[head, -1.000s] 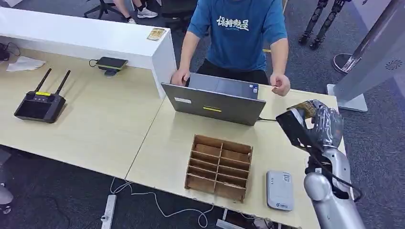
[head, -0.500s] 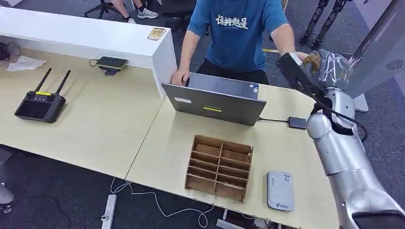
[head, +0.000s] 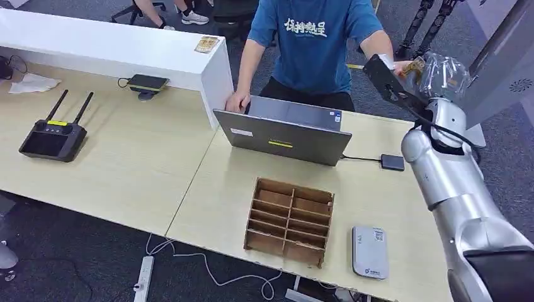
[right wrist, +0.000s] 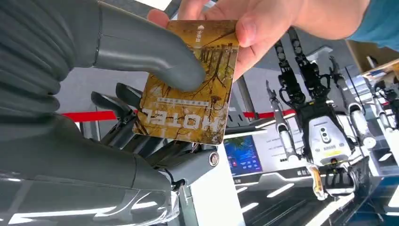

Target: Pass the card to the sensor for recognition and then transmit it.

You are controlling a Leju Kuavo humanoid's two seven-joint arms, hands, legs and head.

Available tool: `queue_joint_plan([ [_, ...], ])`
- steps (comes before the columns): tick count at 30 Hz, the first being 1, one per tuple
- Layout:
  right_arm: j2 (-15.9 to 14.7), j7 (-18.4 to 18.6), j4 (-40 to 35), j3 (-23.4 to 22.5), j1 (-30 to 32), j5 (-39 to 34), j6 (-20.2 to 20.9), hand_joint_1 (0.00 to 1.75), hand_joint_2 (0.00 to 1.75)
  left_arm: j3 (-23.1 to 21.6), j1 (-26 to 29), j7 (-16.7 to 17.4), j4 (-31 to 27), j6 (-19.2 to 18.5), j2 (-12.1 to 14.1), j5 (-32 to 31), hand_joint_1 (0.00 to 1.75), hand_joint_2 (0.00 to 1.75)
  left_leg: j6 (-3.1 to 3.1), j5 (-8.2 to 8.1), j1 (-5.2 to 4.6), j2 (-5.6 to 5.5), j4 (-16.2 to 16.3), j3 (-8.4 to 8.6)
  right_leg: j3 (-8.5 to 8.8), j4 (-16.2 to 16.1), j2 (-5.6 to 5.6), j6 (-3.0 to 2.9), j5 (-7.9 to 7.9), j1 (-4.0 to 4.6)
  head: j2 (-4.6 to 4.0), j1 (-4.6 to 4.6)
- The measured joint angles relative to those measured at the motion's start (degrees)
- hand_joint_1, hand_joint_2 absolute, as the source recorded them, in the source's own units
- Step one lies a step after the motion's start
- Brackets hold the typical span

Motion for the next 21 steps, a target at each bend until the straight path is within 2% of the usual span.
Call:
queue_joint_plan([
  [6,0.00,0.00,0.05,0.00,0.00,0.00,-0.02,1.75,1.75,-0.02,0.00,0.00,0.00,0.00,0.00,0.00,0.00,0.00,0.00,0.00,0.00,0.00,0.00,0.00,0.00,0.00,0.00,0.00,0.00,0.00,0.00,0.00],
  [7,0.09,-0.02,0.59,0.00,0.01,0.16,-0.15,1.34,1.75,-0.07,0.00,0.02,0.00,0.02,0.02,0.02,0.00,0.00,0.00,0.00,0.00,0.00,0.00,-0.01,-0.01,0.00,0.00,0.00,0.00,0.00,0.00,0.00],
  [8,0.18,-0.17,1.34,0.00,0.05,0.87,-0.55,0.49,1.75,-0.13,0.00,0.09,0.00,0.02,0.02,0.13,0.00,0.00,0.00,0.00,0.00,0.01,0.00,-0.01,-0.03,0.00,0.01,0.00,0.00,0.00,0.00,0.00],
  [9,0.20,-0.59,1.73,0.00,0.11,1.14,-1.20,0.00,1.75,-0.13,-0.01,0.09,0.02,0.07,0.02,0.35,0.00,0.00,0.00,0.00,0.00,0.03,0.00,-0.01,-0.04,0.00,0.04,0.00,0.00,0.00,0.00,0.00],
  [21,0.90,-3.17,-2.14,-0.48,3.44,1.88,-2.10,0.00,1.75,-0.13,0.00,0.17,0.04,0.61,-0.09,1.18,0.00,0.00,0.00,0.00,0.00,0.03,0.00,-0.01,-0.04,0.00,0.04,0.00,0.00,0.00,0.00,0.02],
])
